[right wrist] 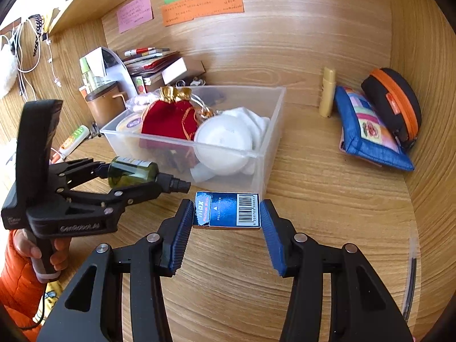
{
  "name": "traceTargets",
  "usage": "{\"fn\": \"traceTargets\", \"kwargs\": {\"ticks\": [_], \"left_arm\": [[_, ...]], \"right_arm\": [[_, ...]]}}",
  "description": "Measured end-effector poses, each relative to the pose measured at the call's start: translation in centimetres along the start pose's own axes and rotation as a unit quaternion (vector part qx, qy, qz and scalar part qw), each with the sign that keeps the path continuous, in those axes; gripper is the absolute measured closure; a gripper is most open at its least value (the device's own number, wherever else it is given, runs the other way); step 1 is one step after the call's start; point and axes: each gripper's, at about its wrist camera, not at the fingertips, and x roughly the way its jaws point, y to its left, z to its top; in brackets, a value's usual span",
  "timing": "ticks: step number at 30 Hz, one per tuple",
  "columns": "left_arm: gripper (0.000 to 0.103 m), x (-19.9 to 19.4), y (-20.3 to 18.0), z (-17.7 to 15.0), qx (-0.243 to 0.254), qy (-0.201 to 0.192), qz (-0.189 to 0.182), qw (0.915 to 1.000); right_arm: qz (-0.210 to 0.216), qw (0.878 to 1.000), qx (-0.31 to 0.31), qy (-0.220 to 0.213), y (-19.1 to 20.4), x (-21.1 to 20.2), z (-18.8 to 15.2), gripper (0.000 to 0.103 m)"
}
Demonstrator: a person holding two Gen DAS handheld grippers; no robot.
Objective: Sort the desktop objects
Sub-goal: 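Lift the blue card and green bottle with both tools and carry them over the bin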
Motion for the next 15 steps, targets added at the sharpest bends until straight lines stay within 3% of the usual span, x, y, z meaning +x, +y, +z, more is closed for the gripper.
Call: {"fn": "traceTargets", "kwargs": {"ticks": [15], "left_arm": [[0.039,-5.6,1.4,2.6,-0.013,-0.078,-0.001,0.9968]], "right_arm": [[0.004,0.999,-0.026,-0.037,1.6,-0.6,3.6,0.059]]}}
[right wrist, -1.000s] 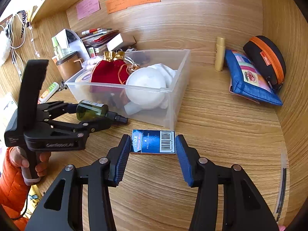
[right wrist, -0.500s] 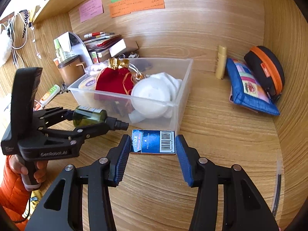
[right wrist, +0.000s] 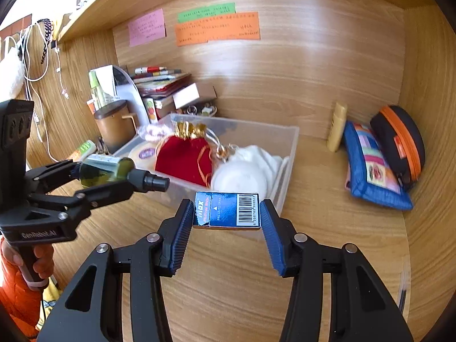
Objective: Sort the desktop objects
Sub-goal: 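Lift the blue card and green bottle with both tools and carry them over the bin, then open both tools to release the green bottle and blue card into the bin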
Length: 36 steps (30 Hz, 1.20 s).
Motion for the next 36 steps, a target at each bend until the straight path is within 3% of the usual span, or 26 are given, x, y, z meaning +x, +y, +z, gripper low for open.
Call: {"fn": "traceTargets", "kwargs": {"ticks": [7,16,36], "left_arm": [[0.039,-0.1,0.4,2.6,0.008,-0.015,0.001,0.9998],[0.039,3.2,0.5,4.9,0.01,0.011,-0.028,0.9995],[0.039,8.5,1.6,5.6,0.014,0.046,-0.019,0.9987]], "right_arm": [[0.003,1.0,-0.014,-0.002,0.0,1.0,2.1,0.059],[-0.009,1.0,-0.015,0.008,-0.4,3.2,4.1,0.059],[-0.031,0.996,-0.047,0.069,-1.0,9.8,6.5,0.059]]}}
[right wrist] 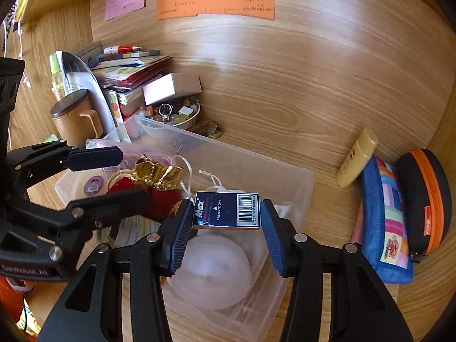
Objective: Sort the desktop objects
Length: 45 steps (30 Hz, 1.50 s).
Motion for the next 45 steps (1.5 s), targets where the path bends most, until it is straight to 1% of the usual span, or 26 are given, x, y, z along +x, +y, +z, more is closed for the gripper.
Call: {"fn": "traceTargets", "kwargs": {"ticks": [5,6,8,11,15,18,19,23,24,26,28,31,35,38,40,45], "left_arm": [[0.038,0.2,0.0,-0.3,0.006,0.0,0.002,1.0],[0.036,0.2,0.0,-0.3,0.008,-0.001,0.004,1.0],[0.029,0.1,0.0,-0.3,0.011,-0.006,0.009,0.9999],[0.029,-0.1,-0.1,-0.5,0.019,-0.009,0.022,0.9995],[0.025,-0.3,0.1,-0.4,0.016,-0.006,0.016,0.9997],[0.016,-0.7,0.2,-0.3,0.01,-0.002,0.006,0.9999],[0.012,-1.0,0.2,-0.2,0.009,-0.004,0.008,0.9999],[0.005,-1.9,0.1,-0.1,0.012,-0.014,0.017,0.9997],[0.005,-2.1,0.2,-0.1,0.012,-0.017,0.023,0.9995],[0.004,-2.6,0.4,-0.1,0.01,-0.022,0.048,0.9985],[0.004,-2.8,0.7,-0.2,0.006,-0.02,0.064,0.9977],[0.004,-3.1,1.3,-0.4,-0.006,-0.017,0.074,0.9971],[0.004,-3.9,2.3,-1.0,-0.022,-0.023,0.092,0.9953],[0.003,-4.6,2.5,-1.6,-0.023,-0.029,0.112,0.993],[0.003,-4.9,2.2,-2.0,-0.016,-0.033,0.124,0.9916],[0.003,-5.7,1.5,-2.9,-0.009,-0.04,0.126,0.9911]], "right_arm": [[-0.008,1.0,-0.01,0.004,0.2,0.9,-0.2,0.059],[-0.011,1.0,-0.014,0.006,0.4,1.0,-0.2,0.059],[-0.019,1.0,-0.024,0.007,0.8,1.3,-0.2,0.057],[-0.046,0.998,-0.041,0.004,1.3,1.2,-0.3,0.049],[-0.057,0.997,-0.043,0.0,1.2,0.9,-0.3,0.036],[-0.067,0.997,-0.045,-0.007,1.3,0.4,-0.4,0.025],[-0.069,0.997,-0.046,-0.009,1.3,0.3,-0.3,0.024],[-0.079,0.995,-0.053,-0.012,1.7,-0.3,-0.3,0.022],[-0.084,0.995,-0.055,-0.013,1.8,-0.4,-0.3,0.021],[-0.095,0.994,-0.057,-0.015,1.9,-0.6,-0.3,0.019],[-0.096,0.994,-0.055,-0.014,1.8,-0.8,-0.3,0.018],[-0.098,0.994,-0.049,-0.013,1.7,-1.2,-0.3,0.018],[-0.103,0.994,-0.036,-0.017,1.4,-2.2,-0.6,0.017],[-0.107,0.994,-0.023,-0.023,1.2,-3.1,-1.0,0.012],[-0.109,0.993,-0.017,-0.03,1.2,-3.7,-1.3,0.01],[-0.109,0.993,0.005,-0.052,1.7,-5.5,-2.6,0.006]]}}
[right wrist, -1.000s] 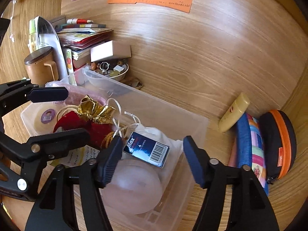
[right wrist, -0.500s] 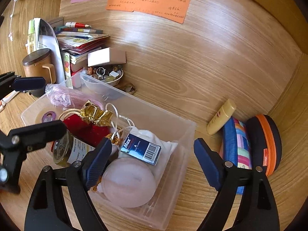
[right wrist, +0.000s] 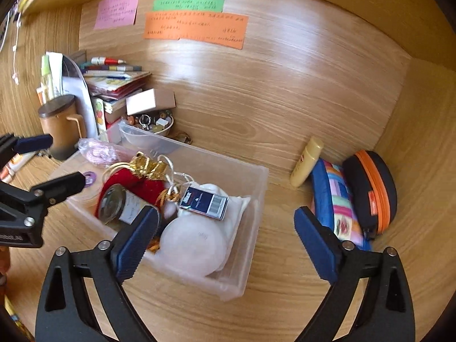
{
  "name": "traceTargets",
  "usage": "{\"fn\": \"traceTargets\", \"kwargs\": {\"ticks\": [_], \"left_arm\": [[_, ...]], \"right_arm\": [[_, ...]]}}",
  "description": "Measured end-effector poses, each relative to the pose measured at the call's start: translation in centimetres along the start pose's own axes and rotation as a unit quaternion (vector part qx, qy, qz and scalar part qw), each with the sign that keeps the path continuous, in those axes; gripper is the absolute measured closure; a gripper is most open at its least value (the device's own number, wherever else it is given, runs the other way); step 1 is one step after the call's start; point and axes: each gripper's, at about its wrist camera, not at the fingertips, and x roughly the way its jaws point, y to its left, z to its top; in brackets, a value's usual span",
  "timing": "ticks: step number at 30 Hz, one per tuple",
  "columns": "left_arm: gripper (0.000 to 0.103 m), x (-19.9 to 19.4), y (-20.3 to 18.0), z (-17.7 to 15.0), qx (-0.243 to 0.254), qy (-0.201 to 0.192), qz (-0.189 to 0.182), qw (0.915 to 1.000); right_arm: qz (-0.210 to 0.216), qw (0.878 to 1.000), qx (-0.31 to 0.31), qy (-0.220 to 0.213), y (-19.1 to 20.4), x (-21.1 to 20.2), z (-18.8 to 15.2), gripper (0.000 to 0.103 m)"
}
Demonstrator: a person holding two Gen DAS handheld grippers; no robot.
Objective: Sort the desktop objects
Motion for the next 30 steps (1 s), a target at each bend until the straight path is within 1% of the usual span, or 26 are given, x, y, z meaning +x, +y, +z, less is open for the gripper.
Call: {"fn": "traceTargets", "kwargs": {"ticks": [4,7,10,12,16,25,30], "left_arm": [[0.003,-0.9,-0.5,-0.5,0.005,-0.011,0.014,0.9998],[0.003,-1.7,-0.7,-0.9,0.002,-0.016,0.005,0.9999],[0.002,-2.3,-0.9,-1.4,-0.002,-0.019,0.002,0.9998],[0.002,-2.6,-1.0,-1.7,-0.001,-0.021,0.002,0.9998],[0.002,-3.4,-1.4,-2.2,-0.001,-0.028,-0.01,0.9996],[0.002,-5.1,-2.3,-3.3,0.004,-0.045,-0.007,0.9989],[0.002,-5.4,-2.7,-3.5,0.0,-0.044,-0.009,0.999]], "right_arm": [[0.01,1.0,0.023,-0.01,0.3,-1.4,-1.2,0.006],[0.011,0.999,0.035,-0.024,0.4,-2.7,-2.0,0.005],[0.013,0.998,0.047,-0.039,0.6,-4.0,-2.6,0.0],[0.019,0.997,0.054,-0.046,0.7,-4.6,-3.0,0.0],[0.021,0.997,0.056,-0.049,0.8,-5.4,-3.7,0.0],[0.025,0.996,0.066,-0.049,0.8,-6.4,-4.7,0.0],[0.03,0.996,0.071,-0.047,0.7,-6.5,-4.8,0.0]]}}
